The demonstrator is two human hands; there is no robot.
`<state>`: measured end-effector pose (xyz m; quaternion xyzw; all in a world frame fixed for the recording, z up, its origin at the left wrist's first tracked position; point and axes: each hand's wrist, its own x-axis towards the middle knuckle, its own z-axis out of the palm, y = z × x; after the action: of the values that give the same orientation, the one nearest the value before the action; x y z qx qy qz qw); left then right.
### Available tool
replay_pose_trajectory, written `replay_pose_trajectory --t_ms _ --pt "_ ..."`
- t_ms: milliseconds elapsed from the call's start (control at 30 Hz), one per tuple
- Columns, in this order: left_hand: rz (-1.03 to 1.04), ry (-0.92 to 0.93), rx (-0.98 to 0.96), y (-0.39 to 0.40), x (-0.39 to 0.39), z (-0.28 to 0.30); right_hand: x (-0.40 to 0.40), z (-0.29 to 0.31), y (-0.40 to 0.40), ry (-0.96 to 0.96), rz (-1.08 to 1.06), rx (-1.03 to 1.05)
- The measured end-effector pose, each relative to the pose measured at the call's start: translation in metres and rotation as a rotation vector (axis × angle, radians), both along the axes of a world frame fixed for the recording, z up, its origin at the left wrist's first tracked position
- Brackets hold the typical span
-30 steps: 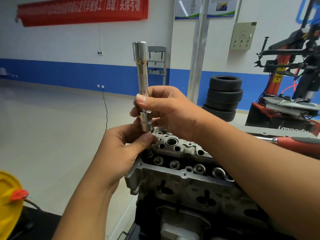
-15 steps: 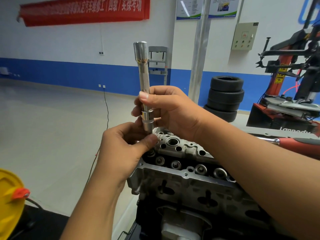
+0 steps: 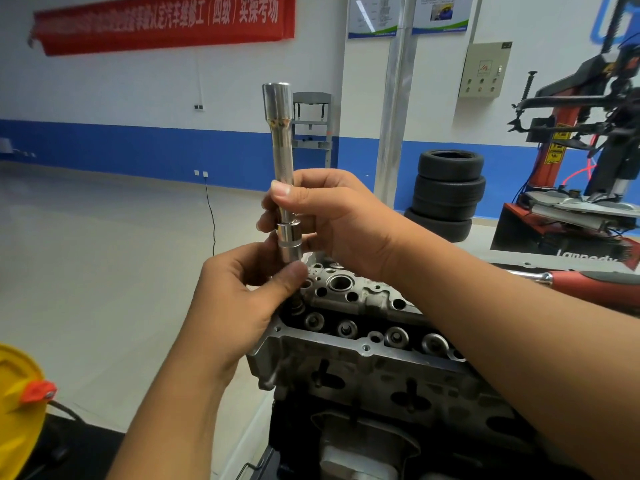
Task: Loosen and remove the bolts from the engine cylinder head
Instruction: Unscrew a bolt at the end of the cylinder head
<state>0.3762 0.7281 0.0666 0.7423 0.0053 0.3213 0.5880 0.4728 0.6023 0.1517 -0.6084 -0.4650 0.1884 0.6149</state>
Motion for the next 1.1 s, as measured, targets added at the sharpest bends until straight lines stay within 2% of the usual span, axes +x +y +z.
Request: replay_pose_trajectory --t_ms 67,133,267,433,500,600,733,800,933,1100 --pt "-0.090 0.027 0.034 0.004 -0.002 0.000 0.001 0.000 0.000 -0.004 -0.003 0.001" --pt "-0.018 0.018 0.068 0.006 0.001 -0.002 0.000 0.000 0.000 0.000 0.006 -0.001" --pt "0.070 -0.034 -0.029 -0.001 0.004 0.001 -0.002 0.001 0.001 0.009 0.010 0.006" --pt "-0.068 0.061 0.012 0.003 0.001 -0.002 -0.001 0.001 0.000 -0.002 0.003 0.005" --pt "0.012 0.005 0.021 -0.001 0.004 -0.003 -0.002 0.001 0.000 -0.001 0.005 0.003" --pt "0.087 -0.058 -0.061 -0.006 0.004 0.000 -0.002 0.001 0.001 0.001 0.011 0.003" --pt "-0.122 0.016 -0.031 0.003 0.001 -0.001 -0.001 0.001 0.000 -0.010 -0.005 0.004" --pt "-0.085 0.025 0.006 0.006 0.002 -0.003 -0.001 0.001 0.000 -0.012 -0.004 0.002" --pt "0.048 -0.028 -0.065 0.001 0.005 -0.002 -0.001 0.001 0.001 -0.007 0.010 0.003" --pt "-0.100 0.062 -0.030 0.002 0.001 -0.001 -0.001 0.001 0.000 0.015 0.019 0.011"
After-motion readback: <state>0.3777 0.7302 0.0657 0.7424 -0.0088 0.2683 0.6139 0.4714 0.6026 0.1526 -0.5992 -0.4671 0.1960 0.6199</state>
